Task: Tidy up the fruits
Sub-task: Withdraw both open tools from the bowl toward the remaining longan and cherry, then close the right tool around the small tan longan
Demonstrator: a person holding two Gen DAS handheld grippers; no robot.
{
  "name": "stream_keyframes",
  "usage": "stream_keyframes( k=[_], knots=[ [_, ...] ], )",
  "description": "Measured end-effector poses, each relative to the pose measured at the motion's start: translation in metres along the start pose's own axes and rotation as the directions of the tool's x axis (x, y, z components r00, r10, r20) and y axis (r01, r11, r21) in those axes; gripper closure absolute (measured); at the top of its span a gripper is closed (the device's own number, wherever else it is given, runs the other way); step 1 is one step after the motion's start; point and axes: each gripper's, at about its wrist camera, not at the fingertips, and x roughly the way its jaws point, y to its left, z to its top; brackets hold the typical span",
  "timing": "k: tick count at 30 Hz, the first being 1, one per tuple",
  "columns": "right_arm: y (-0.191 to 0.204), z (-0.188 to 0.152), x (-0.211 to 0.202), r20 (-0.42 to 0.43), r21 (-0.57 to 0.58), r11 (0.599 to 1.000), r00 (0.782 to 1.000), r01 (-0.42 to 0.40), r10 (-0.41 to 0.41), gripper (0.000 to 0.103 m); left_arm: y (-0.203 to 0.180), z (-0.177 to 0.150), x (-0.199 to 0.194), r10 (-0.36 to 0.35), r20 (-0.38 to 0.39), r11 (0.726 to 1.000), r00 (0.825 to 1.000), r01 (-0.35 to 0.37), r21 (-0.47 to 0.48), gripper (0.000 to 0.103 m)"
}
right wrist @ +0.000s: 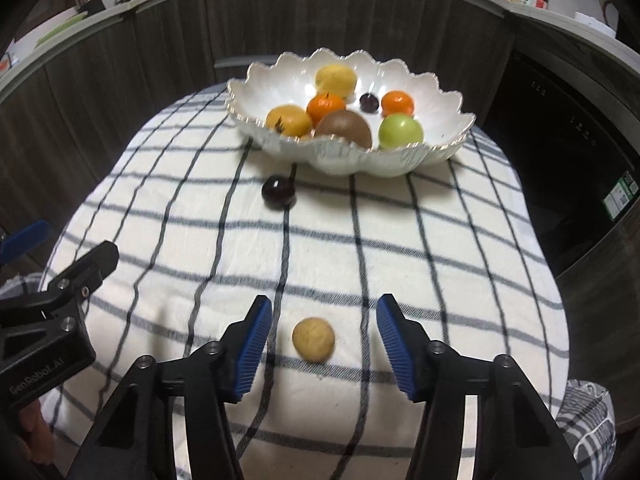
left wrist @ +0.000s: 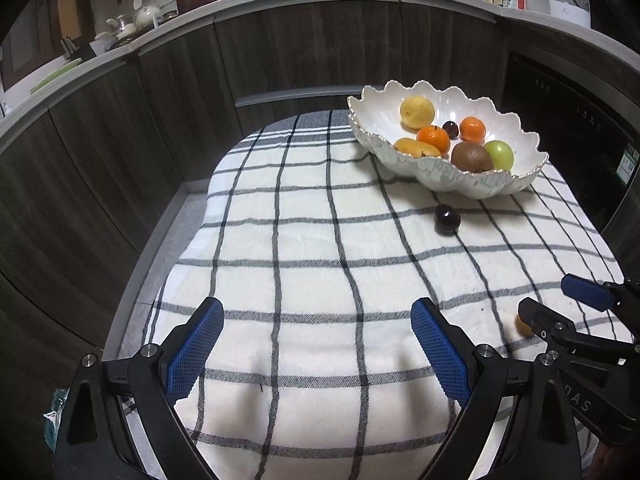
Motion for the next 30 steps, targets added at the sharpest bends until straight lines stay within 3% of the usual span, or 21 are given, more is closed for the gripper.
stream_keyframes(
  k=[9,12,21,30],
  knots=[
    [0.002,-0.009,0.016,-0.046,0.005,1.0,0.999,-0.028,0.028,0.062,0.001,-0.002,0.003,-0.001,-0.004,1.0,1.0,0.001,-0.002,0.007],
    [0.002,-0.011,0.02,-0.06,0.008,0.999,0.997,-0.047,0.047,0.076,0.0,-0.003,0.004,-0.002,-0.007,1.0,1.0,0.002,0.003,0.007],
    [0.002,-0.01,0.016,-0.046,0.016,0.997,0.996,-0.079,0.08,0.076,0.001,-0.001,0.005,0.0,-0.007,1.0,1.0,0.0,-0.001,0.007],
    [-0.011,0.007,-0.002,0.017,0.023,0.998,0.998,-0.064,0.063,0.076,-0.012,0.015,0.007,-0.052,-0.008,0.999,0.999,0.052,0.001,0.007]
  ],
)
